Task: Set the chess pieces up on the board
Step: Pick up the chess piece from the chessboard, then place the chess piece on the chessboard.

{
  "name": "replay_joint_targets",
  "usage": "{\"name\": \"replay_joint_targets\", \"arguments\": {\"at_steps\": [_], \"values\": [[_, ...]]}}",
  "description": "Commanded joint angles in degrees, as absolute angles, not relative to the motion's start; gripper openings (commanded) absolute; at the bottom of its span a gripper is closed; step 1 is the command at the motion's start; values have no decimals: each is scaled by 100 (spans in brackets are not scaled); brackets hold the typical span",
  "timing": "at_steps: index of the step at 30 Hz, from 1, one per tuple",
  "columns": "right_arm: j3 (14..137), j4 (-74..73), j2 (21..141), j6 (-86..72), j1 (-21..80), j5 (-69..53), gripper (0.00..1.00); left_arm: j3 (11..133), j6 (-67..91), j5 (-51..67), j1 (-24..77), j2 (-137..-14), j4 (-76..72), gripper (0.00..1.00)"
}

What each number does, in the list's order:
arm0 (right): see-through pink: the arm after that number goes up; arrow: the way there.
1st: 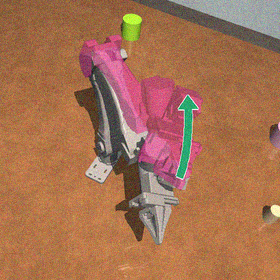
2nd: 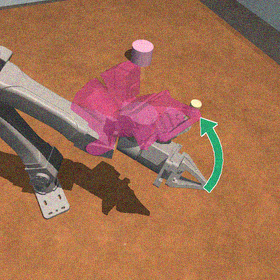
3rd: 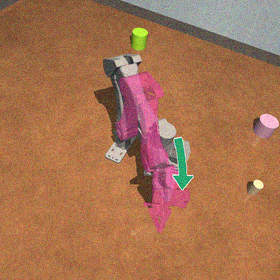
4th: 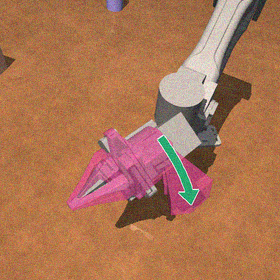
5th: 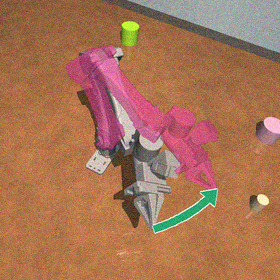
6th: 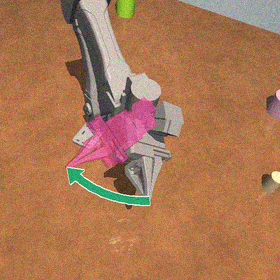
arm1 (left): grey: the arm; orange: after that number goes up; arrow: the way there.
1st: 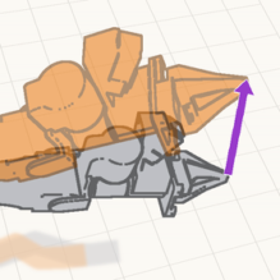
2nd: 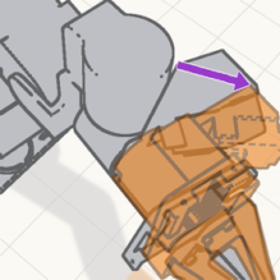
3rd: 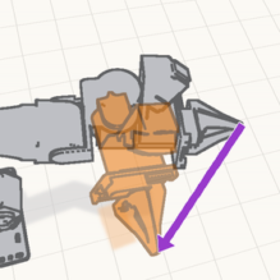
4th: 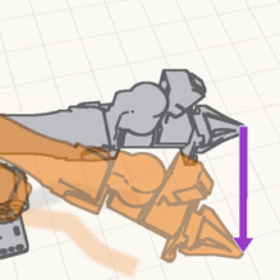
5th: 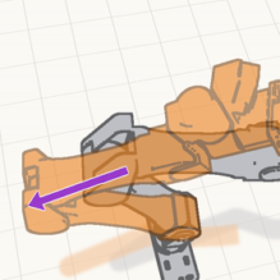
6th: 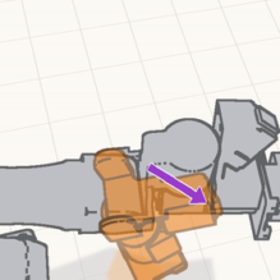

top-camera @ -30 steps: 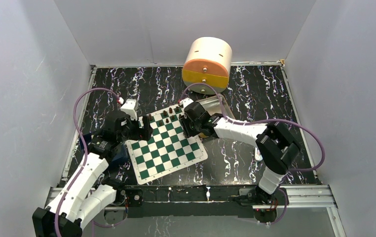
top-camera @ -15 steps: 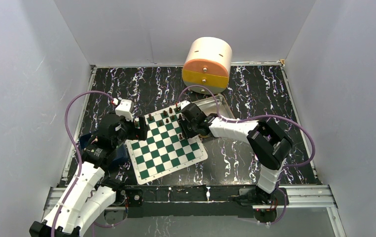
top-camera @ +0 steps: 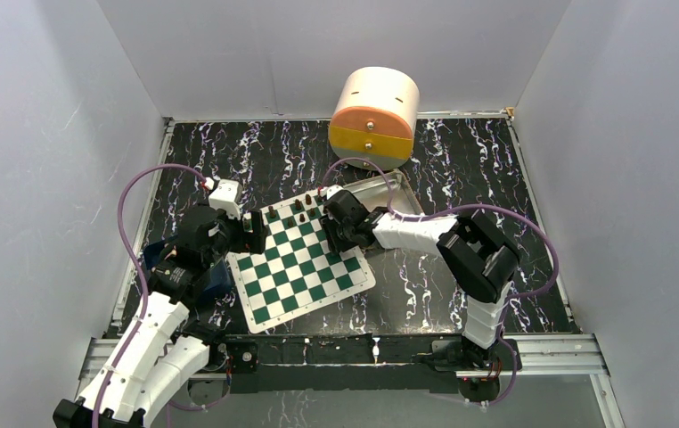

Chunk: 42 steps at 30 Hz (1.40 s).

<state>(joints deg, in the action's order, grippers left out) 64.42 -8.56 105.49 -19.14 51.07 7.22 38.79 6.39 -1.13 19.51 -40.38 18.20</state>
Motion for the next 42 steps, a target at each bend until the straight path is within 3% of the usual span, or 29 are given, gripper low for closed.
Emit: {"name": "replay_joint_targets", "arguments": {"at_steps": [1, 14, 20, 32, 42], "values": [[6679, -690, 10604, -1826, 5140, 823, 48, 3831, 571, -210, 1934, -3985, 1735, 89], [6704, -764, 10639, -1660, 5220, 1040, 32, 3724, 1012, -322, 1934, -4012, 1663, 94], [6530, -541, 10363, -1349, 5231, 852, 23, 3918, 1455, 167, 1934, -4439, 1815, 92], [5226, 1529, 8777, -958, 5232, -959, 18, 4797, 2947, 2143, 1938, -5311, 2251, 55], [4437, 3447, 8149, -1792, 5236, -1875, 17, 4903, 3776, 3351, 1939, -5698, 1970, 52]]}}
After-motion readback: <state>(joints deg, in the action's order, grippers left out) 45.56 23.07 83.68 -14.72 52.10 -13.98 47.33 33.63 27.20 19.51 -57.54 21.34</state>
